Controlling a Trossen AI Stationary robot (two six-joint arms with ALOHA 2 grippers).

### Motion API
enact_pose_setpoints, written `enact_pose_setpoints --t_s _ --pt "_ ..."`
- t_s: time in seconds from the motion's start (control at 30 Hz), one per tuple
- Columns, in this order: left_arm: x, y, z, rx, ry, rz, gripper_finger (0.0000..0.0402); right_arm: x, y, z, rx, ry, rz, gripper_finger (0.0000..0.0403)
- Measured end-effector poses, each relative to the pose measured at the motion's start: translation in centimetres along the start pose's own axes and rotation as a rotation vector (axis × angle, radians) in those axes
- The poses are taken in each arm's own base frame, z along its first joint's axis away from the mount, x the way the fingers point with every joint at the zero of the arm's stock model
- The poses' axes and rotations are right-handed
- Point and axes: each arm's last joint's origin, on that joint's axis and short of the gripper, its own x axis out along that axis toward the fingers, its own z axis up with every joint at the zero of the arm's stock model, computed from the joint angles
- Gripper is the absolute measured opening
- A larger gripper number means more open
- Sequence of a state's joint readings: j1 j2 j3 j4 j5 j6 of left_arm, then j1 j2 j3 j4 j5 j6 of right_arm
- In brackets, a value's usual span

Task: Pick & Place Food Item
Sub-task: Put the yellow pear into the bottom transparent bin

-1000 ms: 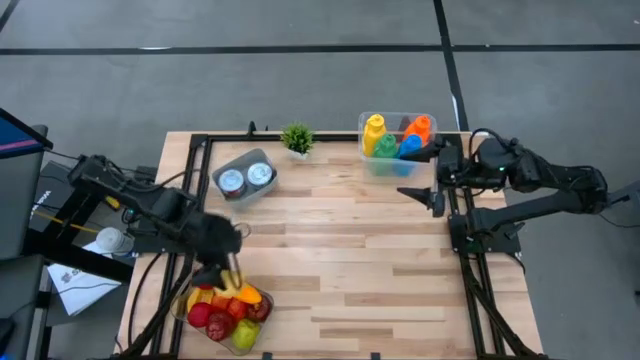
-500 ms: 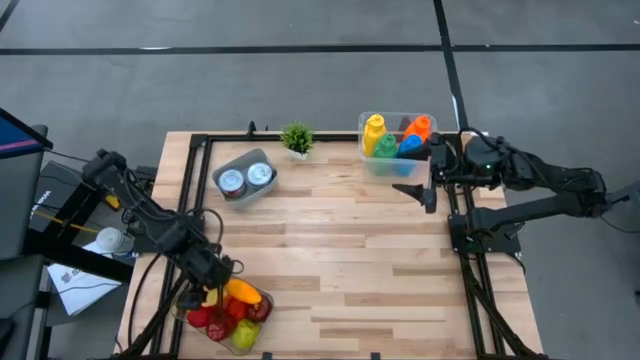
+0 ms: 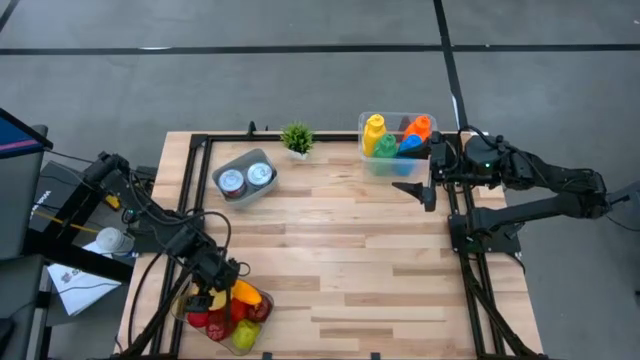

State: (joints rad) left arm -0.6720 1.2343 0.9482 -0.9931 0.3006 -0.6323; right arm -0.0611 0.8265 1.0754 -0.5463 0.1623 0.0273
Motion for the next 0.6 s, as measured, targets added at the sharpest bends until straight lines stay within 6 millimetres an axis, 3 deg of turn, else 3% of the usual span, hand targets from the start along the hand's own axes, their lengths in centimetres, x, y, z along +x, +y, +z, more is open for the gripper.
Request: enact_pose_setpoints --t_s 0.33,0.6 --pt "-0.1 -0.3 0.3 0.01 -0.03 -0.037 0.0378 0.0 0.0 -0.2 -0.003 0.022 0.005 0.0379" --pt "-2.2 0.3 -0.2 -0.171 -0.038 -0.173 0.0385 0.0 0.0 -0.1 0.0 0.012 0.006 0.0379"
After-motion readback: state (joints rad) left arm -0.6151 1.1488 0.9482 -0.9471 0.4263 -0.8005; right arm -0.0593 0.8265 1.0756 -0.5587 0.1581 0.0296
